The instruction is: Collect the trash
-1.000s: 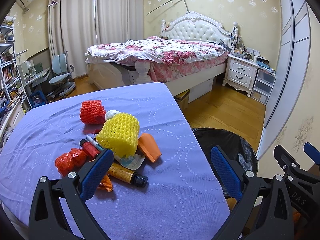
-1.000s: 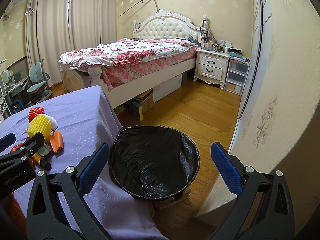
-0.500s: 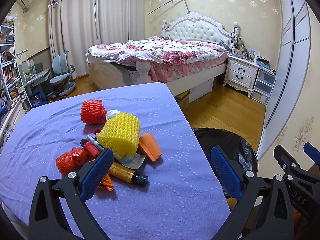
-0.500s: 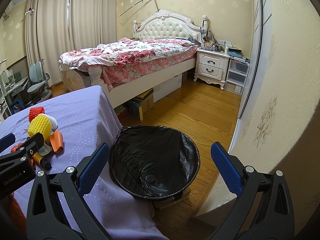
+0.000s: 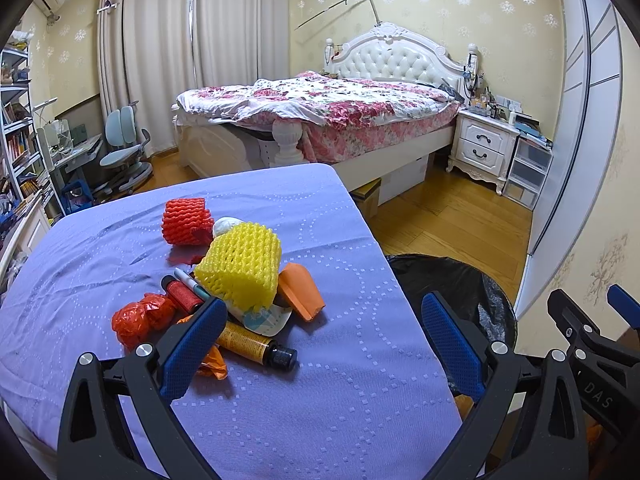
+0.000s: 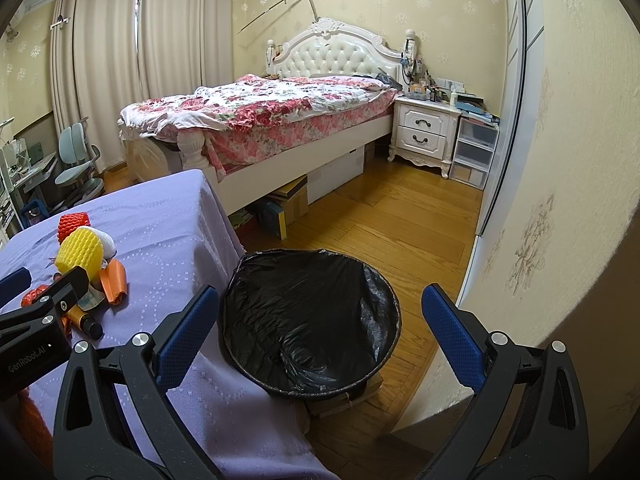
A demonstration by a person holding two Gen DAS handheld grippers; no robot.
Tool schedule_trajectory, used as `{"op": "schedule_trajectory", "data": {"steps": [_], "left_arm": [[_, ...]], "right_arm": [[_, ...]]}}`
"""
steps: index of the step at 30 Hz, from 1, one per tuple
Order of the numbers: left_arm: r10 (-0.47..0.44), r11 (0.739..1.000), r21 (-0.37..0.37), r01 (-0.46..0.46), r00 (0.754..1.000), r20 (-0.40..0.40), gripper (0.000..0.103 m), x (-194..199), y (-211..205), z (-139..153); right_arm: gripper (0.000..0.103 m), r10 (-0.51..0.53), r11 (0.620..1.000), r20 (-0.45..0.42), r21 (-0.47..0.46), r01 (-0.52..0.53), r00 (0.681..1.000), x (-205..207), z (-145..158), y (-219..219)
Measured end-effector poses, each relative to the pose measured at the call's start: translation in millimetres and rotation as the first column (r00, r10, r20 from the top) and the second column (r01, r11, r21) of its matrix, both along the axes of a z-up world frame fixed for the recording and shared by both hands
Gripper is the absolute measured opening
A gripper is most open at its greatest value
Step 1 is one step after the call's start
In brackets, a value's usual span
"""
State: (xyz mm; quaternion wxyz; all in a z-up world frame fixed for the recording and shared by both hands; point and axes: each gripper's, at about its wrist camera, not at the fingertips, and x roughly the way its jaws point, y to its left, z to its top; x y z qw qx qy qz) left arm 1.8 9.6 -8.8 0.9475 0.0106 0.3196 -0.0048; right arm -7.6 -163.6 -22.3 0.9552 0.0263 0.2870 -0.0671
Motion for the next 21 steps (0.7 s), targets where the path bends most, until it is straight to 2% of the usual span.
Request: {"op": "schedule_trajectory", "data": {"steps": [21], "left_arm": [[0.001,1.0,0.0,-0.001,1.0,-0.001,0.097,0.1,-0.3,0.1]], "right_arm": [[0.099,0.001,1.0,-0.003,0.0,-0.001,1.0,-0.6,-0.2,-1.8]]}}
